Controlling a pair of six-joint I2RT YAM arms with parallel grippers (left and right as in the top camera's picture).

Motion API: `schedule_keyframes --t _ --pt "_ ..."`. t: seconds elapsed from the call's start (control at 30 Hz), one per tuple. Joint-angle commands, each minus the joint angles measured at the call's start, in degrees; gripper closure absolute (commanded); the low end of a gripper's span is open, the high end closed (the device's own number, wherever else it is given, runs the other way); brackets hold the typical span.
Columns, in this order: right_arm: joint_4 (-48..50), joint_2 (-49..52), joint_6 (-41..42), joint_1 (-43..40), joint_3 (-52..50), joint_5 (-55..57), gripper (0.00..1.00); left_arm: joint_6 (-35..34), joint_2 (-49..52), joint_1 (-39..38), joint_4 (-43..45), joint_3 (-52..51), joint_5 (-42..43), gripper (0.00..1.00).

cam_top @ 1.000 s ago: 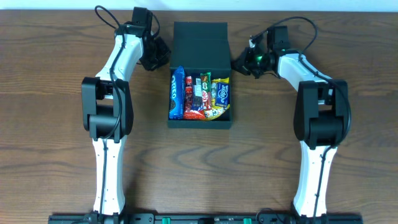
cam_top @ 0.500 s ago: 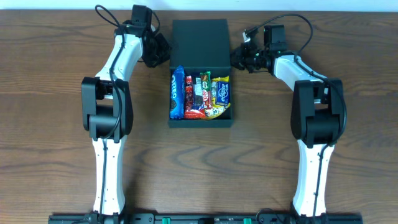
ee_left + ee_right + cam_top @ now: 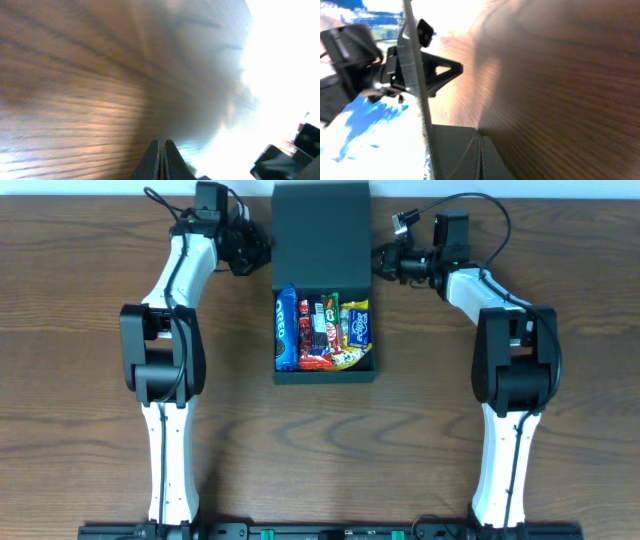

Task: Pack container
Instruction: 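Bring both grippers to the raised lid and grip its edges, then swing the lid forward and down with both grippers to close the box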

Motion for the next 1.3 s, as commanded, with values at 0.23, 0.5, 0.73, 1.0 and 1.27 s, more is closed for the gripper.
schedule_keyframes --t 0.23,0.5,0.73,1.0,1.27 --pt "1.44 -6.10 -2.89 0.07 1.25 -7.67 0.98 6.08 -0.42 1.14 0.81 6.03 13.68 0.94" --pt "1.31 -11.74 -3.80 0.07 1.22 -7.98 0.98 7.58 -0.44 1.16 -0.02 11.96 20.33 0.94" --pt "0.48 -15.15 -4.33 0.07 1.22 -10.38 0.98 7.65 -0.46 1.16 -0.04 13.53 27.69 0.94" --pt "-10.69 -17.25 -13.22 -0.04 1.22 -12.09 0.98 10.67 -0.96 1.16 -0.04 13.53 37.38 0.94" --pt "-26.16 -20.61 -25.18 -0.31 1.22 -6.67 0.98 13.40 -2.86 1.16 -0.04 13.53 39.91 0.95"
